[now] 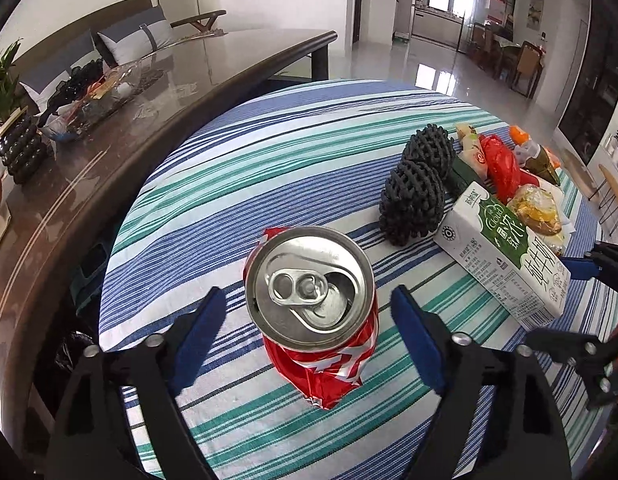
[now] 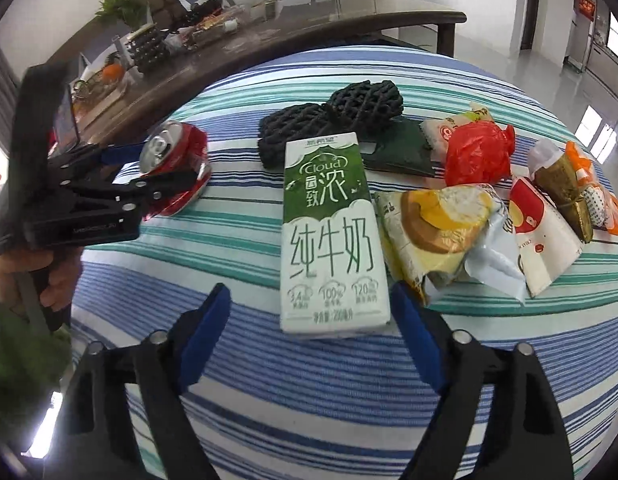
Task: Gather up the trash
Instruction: 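Grasp the crushed red can with the left tool while the right tool grasps the milk carton, then carry the can and carton to the blue wastebasket and release both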
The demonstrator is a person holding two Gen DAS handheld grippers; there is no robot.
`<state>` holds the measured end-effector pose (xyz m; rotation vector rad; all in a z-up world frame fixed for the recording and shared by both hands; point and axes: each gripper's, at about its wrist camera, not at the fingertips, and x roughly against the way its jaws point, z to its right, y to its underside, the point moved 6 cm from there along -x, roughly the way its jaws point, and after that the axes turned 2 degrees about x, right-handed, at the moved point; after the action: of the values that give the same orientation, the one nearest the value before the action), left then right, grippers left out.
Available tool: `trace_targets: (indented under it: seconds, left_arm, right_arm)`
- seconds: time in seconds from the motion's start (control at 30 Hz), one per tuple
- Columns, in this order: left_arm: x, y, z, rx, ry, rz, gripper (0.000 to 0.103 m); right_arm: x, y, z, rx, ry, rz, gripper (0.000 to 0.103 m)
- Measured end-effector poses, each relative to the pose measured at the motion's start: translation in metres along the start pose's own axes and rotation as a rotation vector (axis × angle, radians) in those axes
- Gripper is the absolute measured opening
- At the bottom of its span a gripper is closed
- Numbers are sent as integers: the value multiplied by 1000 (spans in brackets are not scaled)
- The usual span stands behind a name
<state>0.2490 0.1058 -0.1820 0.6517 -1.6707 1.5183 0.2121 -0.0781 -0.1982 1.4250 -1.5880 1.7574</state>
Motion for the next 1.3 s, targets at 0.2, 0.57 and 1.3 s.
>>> trace_targets:
  seconds: [0.2,0.57,1.3]
  left_arm:
    - [15,18,15,-41,83,-18,49]
    - [57,79,83,-114,245,-27,62]
    - [66,64,84,-130,186,-13,57]
  right_arm:
    - [25,25,-4,20,1,7,50]
    - [73,104,12,-35,39,-39,52]
    - [64,65,5,10,95,-69,47]
